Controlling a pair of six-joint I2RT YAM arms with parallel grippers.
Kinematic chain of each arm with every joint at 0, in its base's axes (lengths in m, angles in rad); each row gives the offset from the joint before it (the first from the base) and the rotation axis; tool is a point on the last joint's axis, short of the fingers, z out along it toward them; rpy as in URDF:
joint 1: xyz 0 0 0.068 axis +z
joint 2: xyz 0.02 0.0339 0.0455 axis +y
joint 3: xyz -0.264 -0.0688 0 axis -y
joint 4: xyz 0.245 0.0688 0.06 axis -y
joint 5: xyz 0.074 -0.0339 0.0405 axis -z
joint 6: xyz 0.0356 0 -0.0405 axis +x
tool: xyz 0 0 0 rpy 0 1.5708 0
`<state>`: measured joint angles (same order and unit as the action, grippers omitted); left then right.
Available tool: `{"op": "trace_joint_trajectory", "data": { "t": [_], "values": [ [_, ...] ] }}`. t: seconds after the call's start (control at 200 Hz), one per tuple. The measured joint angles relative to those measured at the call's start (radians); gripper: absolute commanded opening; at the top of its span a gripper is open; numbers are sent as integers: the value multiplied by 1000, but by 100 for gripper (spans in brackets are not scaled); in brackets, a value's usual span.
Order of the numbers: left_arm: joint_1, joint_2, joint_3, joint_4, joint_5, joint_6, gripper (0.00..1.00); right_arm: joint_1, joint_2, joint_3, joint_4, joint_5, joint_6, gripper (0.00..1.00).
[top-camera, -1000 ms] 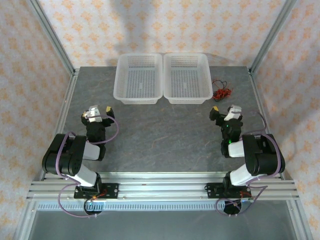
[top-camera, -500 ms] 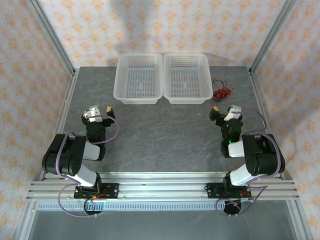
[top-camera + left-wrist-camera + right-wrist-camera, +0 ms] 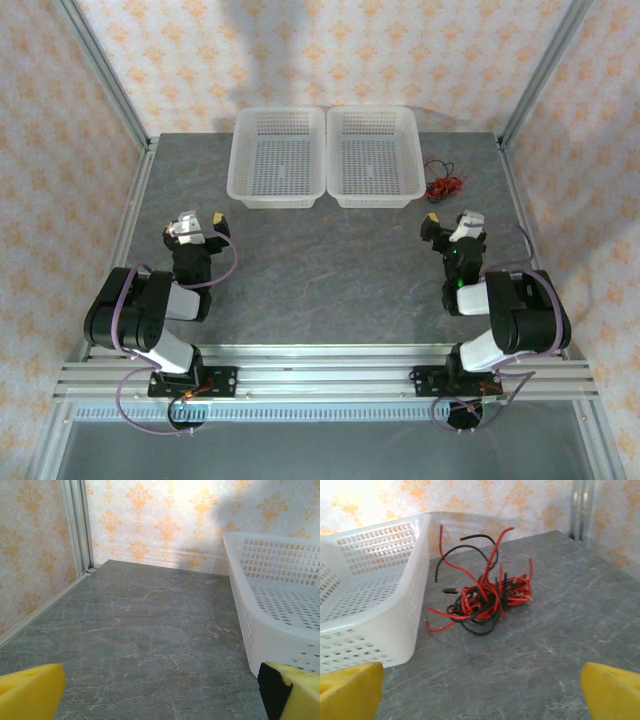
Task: Untangle the cables
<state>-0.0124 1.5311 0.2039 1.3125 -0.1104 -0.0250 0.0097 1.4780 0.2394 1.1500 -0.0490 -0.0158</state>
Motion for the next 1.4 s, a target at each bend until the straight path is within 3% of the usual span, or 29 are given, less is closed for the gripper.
{"op": "trace_joint_trajectory", "data": {
  "t": [0.27,0.415,0.611,0.781,1.041,1.401],
  "values": [
    [0,-227,42,-199,-34,-20,99,0,-419,97,-433,121,112,98],
    [0,-396,80,-353,-112,-110,99,-3,-460,289,-733,143,222,98],
    [-1,-504,262,-661,-132,-268,99,-66,-240,620,-1106,-15,375,99],
    [-60,-502,401,-894,-114,-346,99,-153,29,826,-1278,-222,461,94],
    [-213,-468,548,-1180,-114,-391,99,-169,336,985,-1365,-404,555,87],
    [-343,-464,555,-1344,-119,-406,99,-170,563,1227,-1402,-408,553,80]
  ]
}}
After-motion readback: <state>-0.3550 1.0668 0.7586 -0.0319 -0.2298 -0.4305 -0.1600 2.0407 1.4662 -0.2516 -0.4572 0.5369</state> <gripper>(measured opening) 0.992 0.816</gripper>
